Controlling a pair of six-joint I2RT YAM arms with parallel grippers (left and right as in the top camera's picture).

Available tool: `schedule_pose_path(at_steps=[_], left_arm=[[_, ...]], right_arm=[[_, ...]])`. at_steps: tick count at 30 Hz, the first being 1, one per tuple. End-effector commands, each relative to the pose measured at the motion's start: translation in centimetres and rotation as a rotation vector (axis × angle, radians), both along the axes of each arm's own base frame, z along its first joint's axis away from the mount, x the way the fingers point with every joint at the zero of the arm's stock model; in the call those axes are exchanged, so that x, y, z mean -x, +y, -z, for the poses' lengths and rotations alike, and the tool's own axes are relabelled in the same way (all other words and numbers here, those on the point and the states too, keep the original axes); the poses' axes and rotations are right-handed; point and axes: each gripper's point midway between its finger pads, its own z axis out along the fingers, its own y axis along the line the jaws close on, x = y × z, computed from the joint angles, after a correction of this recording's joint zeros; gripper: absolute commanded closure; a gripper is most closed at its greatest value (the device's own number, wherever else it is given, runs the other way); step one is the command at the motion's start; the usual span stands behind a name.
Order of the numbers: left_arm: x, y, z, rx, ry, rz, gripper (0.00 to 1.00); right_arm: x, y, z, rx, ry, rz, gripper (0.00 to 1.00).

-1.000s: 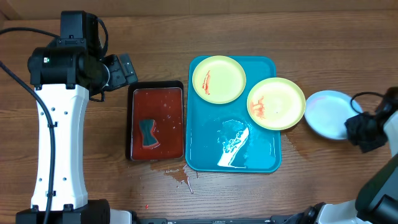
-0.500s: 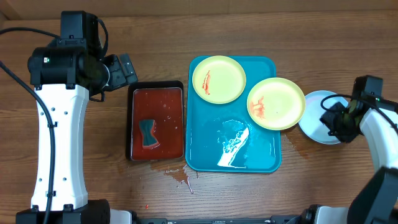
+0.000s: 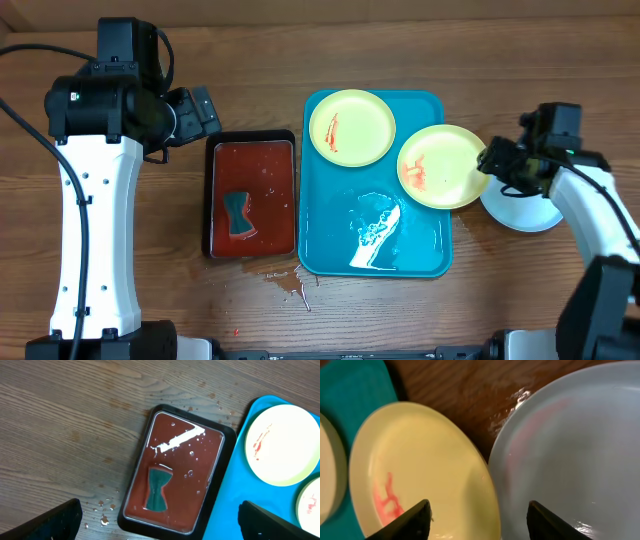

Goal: Clean dirty plates on tray and stack at the side
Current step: 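Carry the plate right and set it on the table beside the teal tray, then grasp the lower yellow plate rim with the right gripper and pull it down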

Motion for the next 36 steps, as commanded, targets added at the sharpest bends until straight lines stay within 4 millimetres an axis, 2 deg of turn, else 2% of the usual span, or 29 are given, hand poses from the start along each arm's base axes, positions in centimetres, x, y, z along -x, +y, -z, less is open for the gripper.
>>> schedule_pose_path(at_steps=[1,3,5,7,10,13,17,21,22,23,24,26,27,32,36], left_arm=[[0.0,0.4,-1.2,-0.020,-0.035,0.006,0.00],[0.0,0.4,-1.2,-0.020,-0.035,0.006,0.00],[0.0,0.4,-1.2,-0.020,-0.035,0.006,0.00],[0.0,0.4,-1.2,-0.020,-0.035,0.006,0.00],[0.0,0.4,-1.2,-0.020,-0.035,0.006,0.00],[0.0,0.4,-1.2,-0.020,-0.035,0.006,0.00],[0.0,0.4,-1.2,-0.020,-0.035,0.006,0.00],[0.0,0.4,-1.2,-0.020,-0.035,0.006,0.00],[0.0,0.4,-1.2,-0.020,-0.035,0.006,0.00],[0.0,0.4,-1.2,-0.020,-0.035,0.006,0.00],[0.0,0.4,-1.2,-0.020,-0.035,0.006,0.00],[0.0,0.4,-1.2,-0.020,-0.035,0.006,0.00],[0.0,0.4,-1.2,-0.020,-0.035,0.006,0.00],[0.0,0.4,-1.2,-0.020,-0.035,0.006,0.00],[0.0,0.4,-1.2,-0.020,-0.035,0.006,0.00]], right_arm=[[0.4,-0.1,1.8,0.046,0.046,-0.009,0.46],[0.5,-0.1,2.2,0.040,0.059,-0.006,0.60],[0.7,0.0,2.3,0.037,0.071,-0.004,0.85],[1.2,0.1,2.1,0.032,0.093,-0.005,0.96],[1.6,0.2,0.9,0.026,0.109,-0.003,0.96],[1.9,0.7,-1.5,0.013,0.089,-0.012,0.96],[2.7,2.8,-5.0,-0.023,0.032,-0.063,0.96],[4.1,4.5,-6.1,0.009,0.035,-0.118,0.96],[4.0,4.4,-6.1,0.036,0.033,-0.119,0.91],[3.5,4.0,-6.0,0.081,0.020,-0.110,0.71],[3.2,3.8,-6.0,0.095,0.012,-0.106,0.65],[1.7,3.2,-5.8,0.127,-0.025,-0.093,0.45],[1.0,3.1,-5.6,0.138,-0.040,-0.094,0.40],[-2.2,1.3,-2.6,0.228,-0.048,-0.049,0.31],[-2.5,1.3,0.7,0.227,0.018,-0.062,0.33]])
